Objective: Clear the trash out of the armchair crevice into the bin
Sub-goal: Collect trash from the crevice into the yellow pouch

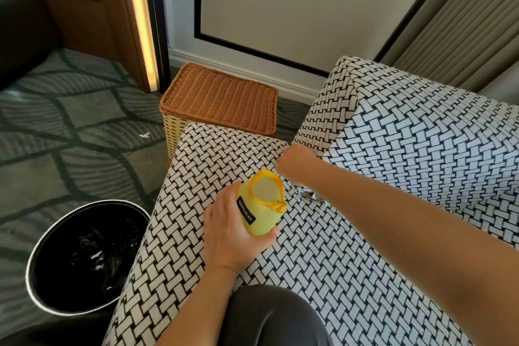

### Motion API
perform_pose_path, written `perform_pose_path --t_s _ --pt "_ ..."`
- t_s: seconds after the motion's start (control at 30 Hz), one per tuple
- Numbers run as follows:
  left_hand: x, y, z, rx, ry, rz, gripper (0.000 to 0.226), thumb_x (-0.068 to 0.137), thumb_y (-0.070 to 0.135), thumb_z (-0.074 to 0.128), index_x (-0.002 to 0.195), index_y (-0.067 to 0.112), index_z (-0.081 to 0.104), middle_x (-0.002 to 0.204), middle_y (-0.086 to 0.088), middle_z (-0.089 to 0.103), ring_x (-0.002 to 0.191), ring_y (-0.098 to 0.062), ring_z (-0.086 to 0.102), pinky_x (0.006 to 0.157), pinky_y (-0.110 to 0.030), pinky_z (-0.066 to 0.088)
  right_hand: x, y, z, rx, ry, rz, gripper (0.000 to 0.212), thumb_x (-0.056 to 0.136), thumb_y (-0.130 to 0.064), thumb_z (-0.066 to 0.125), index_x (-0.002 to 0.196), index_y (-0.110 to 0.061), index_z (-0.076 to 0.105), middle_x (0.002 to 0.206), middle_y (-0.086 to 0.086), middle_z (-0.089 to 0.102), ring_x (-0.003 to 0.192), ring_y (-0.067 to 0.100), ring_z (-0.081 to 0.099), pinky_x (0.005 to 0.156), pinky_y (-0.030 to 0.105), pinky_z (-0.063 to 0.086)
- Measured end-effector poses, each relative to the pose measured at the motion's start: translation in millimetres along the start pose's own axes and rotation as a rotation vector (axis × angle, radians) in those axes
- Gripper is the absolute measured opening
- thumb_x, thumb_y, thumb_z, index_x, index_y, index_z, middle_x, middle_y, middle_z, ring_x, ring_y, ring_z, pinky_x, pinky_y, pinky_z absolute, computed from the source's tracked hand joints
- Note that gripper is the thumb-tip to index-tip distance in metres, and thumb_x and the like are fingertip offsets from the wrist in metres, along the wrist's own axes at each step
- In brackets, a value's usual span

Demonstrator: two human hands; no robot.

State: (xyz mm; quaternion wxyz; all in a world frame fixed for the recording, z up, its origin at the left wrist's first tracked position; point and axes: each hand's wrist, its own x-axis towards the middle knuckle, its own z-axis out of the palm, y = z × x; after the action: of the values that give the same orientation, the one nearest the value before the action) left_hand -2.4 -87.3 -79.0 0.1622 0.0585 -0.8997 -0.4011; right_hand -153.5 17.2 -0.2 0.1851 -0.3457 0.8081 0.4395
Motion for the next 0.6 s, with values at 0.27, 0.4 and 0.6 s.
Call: perform_pose_path --t_s 0.27,0.4,0.6 --pt "-0.5 1.1 -0.4 -0.014 0.009 -0.015 0.093 0.054 0.066 0.061 0.129 0.017 0.036 0.122 0.0 0.048 0.111 -0.018 0.048 0.097 -0.031 0.03 -14.6 1.1 -7.0 0.156 0.143 0.119 0.027 0.085 -0.005 0.06 0.111 -0.006 0.053 0.101 0.008 0.055 0.097 0.023 0.056 0.082 0.031 0.049" --pt "-0.3 0.6 -0.1 -0.006 -0.005 -0.017 0.094 0.053 0.067 0.062 0.128 0.017 0.035 0.121 0.0 0.047 0.109 -0.019 0.05 0.096 -0.039 0.039 -46.6 4.6 -14.0 0.77 0.53 0.42 0.013 0.09 -0.005 0.052 0.101 -0.005 0.059 0.09 0.005 0.06 0.083 0.019 0.057 0.072 0.029 0.05" --pt "-1.4 4.2 -3.3 -0.023 -0.094 -0.028 0.098 0.049 0.068 0.062 0.129 0.017 0.034 0.122 0.0 0.047 0.109 -0.02 0.05 0.095 -0.042 0.043 -99.9 -22.0 -18.7 1.59 0.672 0.351 0.008 0.082 -0.013 0.066 0.076 -0.016 0.061 0.074 -0.001 0.065 0.071 0.01 0.062 0.062 0.015 0.051"
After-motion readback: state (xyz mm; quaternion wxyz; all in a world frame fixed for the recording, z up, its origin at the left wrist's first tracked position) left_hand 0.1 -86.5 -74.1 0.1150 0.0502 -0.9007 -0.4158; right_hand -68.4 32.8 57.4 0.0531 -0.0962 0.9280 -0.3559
